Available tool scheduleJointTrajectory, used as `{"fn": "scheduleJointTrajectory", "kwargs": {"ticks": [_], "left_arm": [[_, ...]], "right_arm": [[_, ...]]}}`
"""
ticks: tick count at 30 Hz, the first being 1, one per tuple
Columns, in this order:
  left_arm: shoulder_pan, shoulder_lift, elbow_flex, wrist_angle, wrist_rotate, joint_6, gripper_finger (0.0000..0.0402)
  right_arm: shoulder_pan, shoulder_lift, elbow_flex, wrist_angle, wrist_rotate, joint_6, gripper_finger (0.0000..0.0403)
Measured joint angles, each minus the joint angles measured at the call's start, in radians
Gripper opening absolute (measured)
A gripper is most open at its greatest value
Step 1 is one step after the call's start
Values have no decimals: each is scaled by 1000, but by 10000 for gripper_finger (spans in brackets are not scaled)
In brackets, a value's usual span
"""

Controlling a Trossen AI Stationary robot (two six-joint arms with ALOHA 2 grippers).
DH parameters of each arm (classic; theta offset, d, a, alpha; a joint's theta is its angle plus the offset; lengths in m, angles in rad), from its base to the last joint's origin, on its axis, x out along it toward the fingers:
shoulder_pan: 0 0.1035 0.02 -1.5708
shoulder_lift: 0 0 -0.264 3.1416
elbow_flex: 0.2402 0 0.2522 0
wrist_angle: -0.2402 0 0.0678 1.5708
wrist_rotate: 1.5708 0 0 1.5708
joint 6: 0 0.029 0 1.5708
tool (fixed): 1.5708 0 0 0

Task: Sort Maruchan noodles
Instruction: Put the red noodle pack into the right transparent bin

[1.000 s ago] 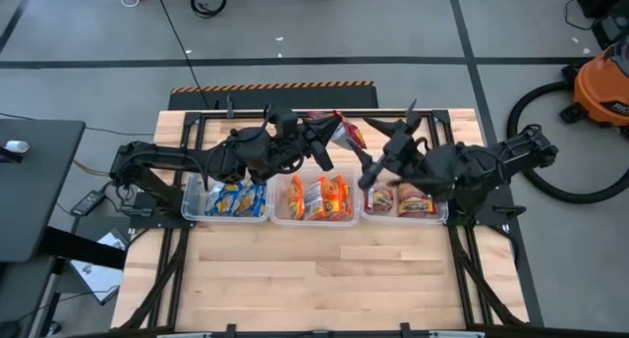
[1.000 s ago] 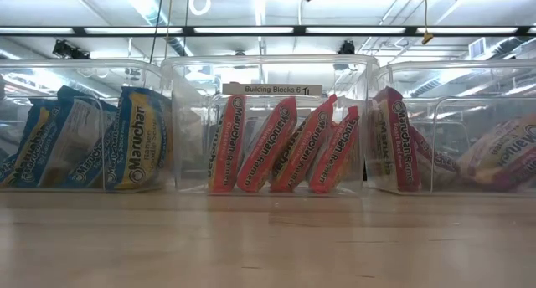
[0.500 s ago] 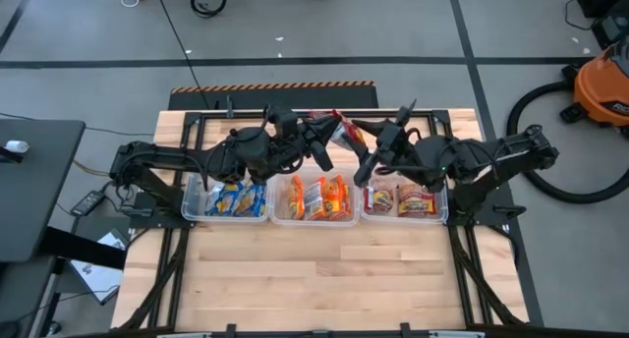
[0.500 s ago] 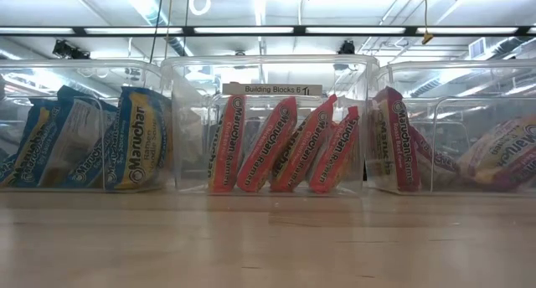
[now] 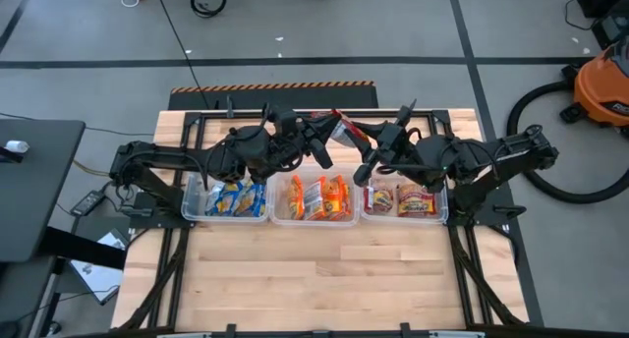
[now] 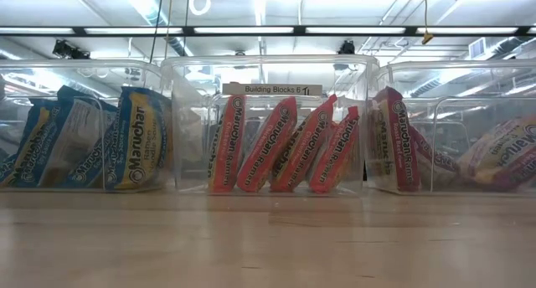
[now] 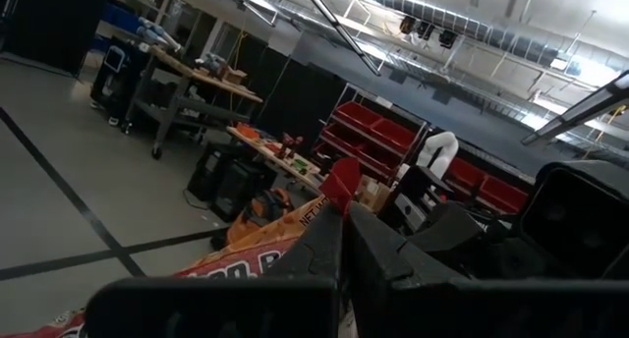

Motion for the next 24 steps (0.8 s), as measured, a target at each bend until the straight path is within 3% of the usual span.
{"fn": "scheduleJointTrajectory", "kwargs": {"ticks": [11, 21, 24], "left_arm": [[0, -1, 0, -2, 0, -3, 39], [0, -2, 0, -5, -1, 0, 56], [0, -2, 0, -5, 0, 0, 56]], "right_arm": [[0, -1, 0, 7, 1, 14, 86], [0, -2, 0, 5, 7, 49, 12], [0, -2, 0, 5, 8, 51, 10]]}}
